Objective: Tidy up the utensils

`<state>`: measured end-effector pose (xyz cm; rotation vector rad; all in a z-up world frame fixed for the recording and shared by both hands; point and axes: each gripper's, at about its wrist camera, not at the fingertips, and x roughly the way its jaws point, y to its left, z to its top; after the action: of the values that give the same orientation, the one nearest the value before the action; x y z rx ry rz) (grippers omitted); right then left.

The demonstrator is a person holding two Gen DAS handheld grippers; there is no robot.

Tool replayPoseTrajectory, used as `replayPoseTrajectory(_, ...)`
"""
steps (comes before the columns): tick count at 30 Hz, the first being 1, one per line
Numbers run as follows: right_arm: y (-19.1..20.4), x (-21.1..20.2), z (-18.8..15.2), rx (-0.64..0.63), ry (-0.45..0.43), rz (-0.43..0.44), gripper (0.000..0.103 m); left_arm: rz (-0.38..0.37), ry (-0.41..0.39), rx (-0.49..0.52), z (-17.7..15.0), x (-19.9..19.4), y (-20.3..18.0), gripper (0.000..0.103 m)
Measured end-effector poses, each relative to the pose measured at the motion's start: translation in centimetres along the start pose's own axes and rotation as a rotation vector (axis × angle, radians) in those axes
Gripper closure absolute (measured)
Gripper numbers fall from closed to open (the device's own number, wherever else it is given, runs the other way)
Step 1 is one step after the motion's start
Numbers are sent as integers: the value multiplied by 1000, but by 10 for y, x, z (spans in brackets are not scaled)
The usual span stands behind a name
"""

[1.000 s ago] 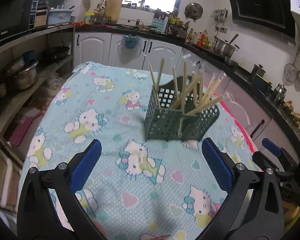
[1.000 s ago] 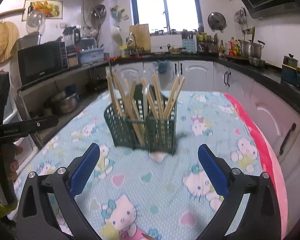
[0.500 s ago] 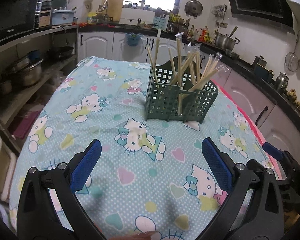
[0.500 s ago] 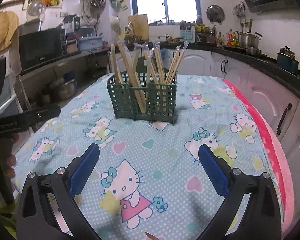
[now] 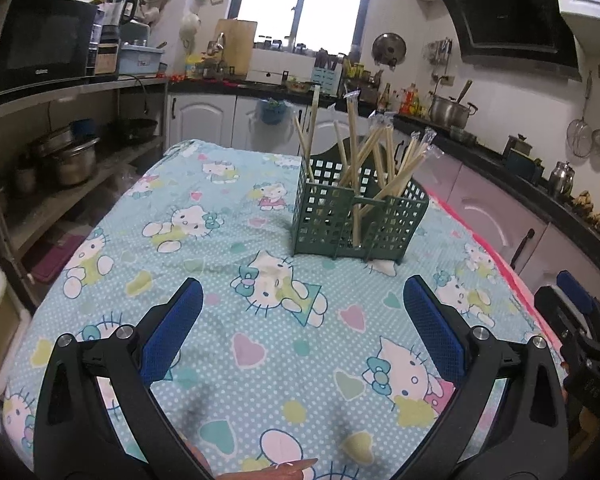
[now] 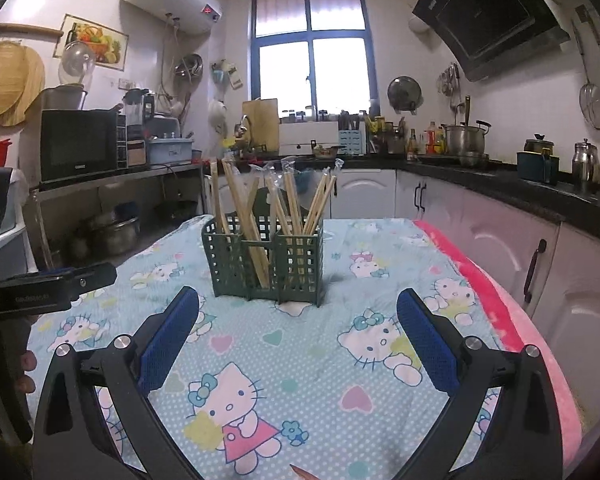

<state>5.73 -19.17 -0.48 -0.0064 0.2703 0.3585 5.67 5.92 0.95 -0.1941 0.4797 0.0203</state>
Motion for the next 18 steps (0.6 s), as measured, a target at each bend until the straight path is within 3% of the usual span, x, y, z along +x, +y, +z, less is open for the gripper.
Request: replayPoseTrajectory(18,5,0,-3,-7,8,15,6,-4,-16,17,1,-3,-4,10)
